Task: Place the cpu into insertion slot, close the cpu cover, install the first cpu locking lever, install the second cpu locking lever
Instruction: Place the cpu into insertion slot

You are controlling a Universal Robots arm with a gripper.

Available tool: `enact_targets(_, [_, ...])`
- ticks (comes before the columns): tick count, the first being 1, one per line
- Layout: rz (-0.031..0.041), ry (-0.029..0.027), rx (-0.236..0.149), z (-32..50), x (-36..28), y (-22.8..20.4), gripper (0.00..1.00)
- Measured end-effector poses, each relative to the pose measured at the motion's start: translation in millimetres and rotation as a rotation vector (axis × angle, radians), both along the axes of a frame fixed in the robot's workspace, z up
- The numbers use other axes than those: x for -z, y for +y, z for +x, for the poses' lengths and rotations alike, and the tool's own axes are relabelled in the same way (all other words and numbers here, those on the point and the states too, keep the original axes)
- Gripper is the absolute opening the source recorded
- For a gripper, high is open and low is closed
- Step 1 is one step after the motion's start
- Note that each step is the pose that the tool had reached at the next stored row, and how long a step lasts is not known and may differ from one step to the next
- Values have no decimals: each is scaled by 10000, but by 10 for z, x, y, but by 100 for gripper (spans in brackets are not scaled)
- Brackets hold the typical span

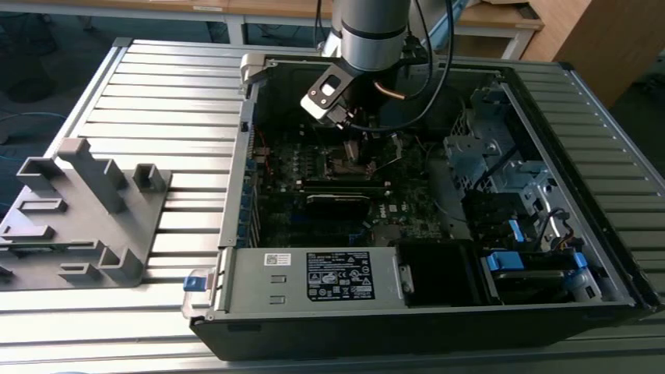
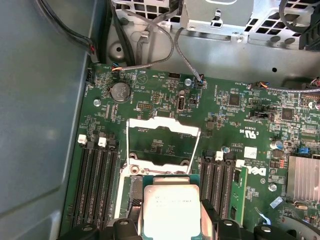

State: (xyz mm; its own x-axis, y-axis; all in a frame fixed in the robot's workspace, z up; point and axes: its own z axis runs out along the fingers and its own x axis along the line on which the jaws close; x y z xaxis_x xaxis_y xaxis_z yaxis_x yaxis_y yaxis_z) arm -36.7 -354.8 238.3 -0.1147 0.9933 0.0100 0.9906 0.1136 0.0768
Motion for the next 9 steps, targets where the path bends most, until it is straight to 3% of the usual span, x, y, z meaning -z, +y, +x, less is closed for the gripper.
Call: enact_targets(9, [1,0,228,0,1,0,54])
